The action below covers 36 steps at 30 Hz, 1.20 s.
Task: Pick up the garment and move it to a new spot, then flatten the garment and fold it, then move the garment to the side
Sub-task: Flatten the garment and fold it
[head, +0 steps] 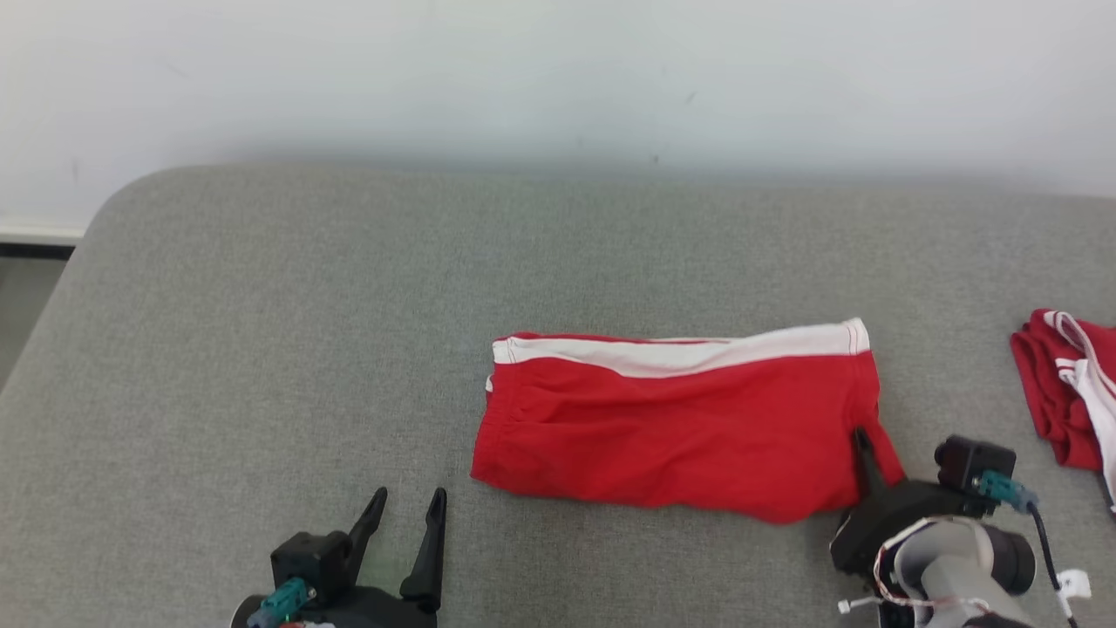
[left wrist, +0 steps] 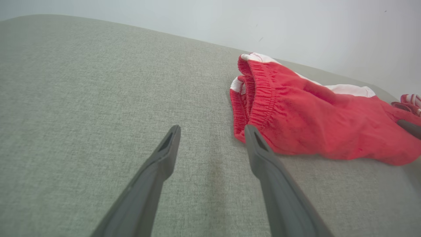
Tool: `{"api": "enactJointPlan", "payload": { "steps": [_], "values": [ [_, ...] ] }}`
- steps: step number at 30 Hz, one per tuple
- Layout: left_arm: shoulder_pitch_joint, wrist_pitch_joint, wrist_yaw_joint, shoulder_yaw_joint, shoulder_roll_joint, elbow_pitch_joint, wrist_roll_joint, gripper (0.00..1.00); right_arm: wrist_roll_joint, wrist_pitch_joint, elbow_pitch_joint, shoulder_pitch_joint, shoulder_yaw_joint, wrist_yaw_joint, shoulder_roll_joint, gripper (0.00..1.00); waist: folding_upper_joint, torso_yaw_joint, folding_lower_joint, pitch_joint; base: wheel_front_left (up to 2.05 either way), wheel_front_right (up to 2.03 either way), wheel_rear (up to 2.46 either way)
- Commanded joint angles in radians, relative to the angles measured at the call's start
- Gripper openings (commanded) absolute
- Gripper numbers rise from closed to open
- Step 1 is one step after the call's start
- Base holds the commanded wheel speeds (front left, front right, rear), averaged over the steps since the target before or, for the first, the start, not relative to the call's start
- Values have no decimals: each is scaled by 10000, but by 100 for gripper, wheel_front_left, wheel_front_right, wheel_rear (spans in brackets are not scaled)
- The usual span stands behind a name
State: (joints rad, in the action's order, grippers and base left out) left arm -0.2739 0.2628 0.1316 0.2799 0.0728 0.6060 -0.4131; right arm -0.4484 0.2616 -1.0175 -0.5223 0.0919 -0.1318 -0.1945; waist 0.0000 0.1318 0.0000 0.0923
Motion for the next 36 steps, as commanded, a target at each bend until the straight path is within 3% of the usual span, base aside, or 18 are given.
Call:
{"api": "enactJointPlan", "payload": {
  "steps": [1,12,18,26,36],
  "values": [
    [309,26,-20,-55,72,-13,37,100,54,36,206,450,-60,30,112,0,0,-191,0,-484,0,0,0],
    [986,24,-20,1,231,-345,214,100,556,39,360,1351,-543,30,211,0,0,-340,0,-891,0,0,0],
    [1128,24,-20,-54,156,-331,225,100,1038,40,1267,1167,-603,30,407,0,0,-337,0,-828,0,0,0],
    [1124,26,-20,-137,93,-257,173,100,1632,26,2752,993,825,30,826,0,0,-179,0,-762,0,0,0],
    [915,24,-20,-147,61,-358,313,100,1153,25,2735,650,3047,30,1346,0,0,348,0,-681,0,0,0]
  ]
}}
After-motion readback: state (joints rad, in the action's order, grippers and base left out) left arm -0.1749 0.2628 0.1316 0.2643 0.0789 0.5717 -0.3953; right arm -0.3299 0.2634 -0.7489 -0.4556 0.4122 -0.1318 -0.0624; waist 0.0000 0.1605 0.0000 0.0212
